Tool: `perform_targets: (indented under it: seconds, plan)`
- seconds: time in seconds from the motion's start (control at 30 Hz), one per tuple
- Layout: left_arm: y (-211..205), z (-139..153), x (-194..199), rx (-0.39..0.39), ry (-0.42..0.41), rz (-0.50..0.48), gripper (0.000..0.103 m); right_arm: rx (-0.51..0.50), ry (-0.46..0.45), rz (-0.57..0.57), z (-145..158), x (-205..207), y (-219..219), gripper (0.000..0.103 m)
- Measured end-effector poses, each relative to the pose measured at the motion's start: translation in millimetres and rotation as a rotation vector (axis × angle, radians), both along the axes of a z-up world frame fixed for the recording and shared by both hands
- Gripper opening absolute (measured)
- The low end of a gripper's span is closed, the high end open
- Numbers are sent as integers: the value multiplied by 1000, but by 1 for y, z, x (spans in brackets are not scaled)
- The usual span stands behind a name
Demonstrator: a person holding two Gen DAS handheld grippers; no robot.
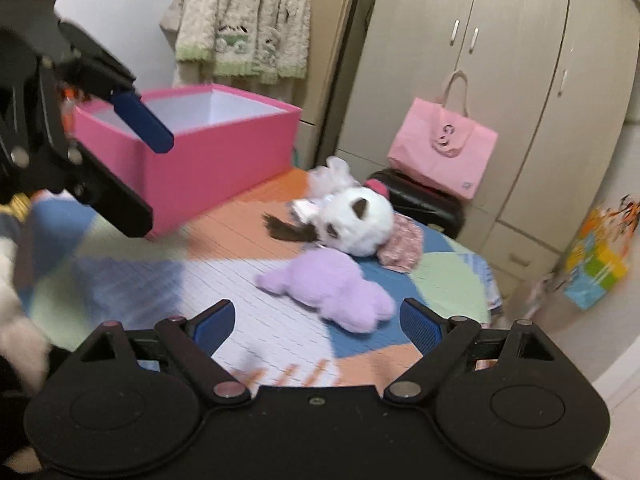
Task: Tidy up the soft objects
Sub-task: 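Move the left tool toward the lilac plush toy, then close the left tool on the lilac plush toy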
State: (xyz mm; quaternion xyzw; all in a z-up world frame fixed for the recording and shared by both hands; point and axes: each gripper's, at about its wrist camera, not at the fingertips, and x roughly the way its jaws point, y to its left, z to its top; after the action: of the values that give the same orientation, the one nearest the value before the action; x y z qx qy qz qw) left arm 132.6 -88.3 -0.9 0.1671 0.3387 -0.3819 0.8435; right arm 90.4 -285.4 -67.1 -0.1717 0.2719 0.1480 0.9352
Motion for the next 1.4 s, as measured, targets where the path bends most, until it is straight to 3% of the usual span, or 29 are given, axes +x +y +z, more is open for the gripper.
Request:
perform_targets:
  seconds: [0.17,0.5,0.7,0.87,0.97,1.13,1.4]
  plan:
    - [-15,-31,19,-86,21,58,90,-4,18,-14,-28,18,-4,92]
    - [-51,-67,65,-103,36,164,89,244,96,-52,-52,67,-24,92]
    - [-56,-81,88,-144,104,208,89,339,129,-81,-59,88,-31,92]
    - [-56,-89,95,-179,169,213,85,317,116,-85,-62,90,-27,92]
    - [-57,-95,97,-191,227,204,71,283,105,-89,-65,89,-23,91]
    - [-62,-96,82,-184,152,223,57,274,80,-121,-68,85,-20,89]
    - [-66,-93,71,-158,113,227,54,286,53,-163,-68,77,-16,82]
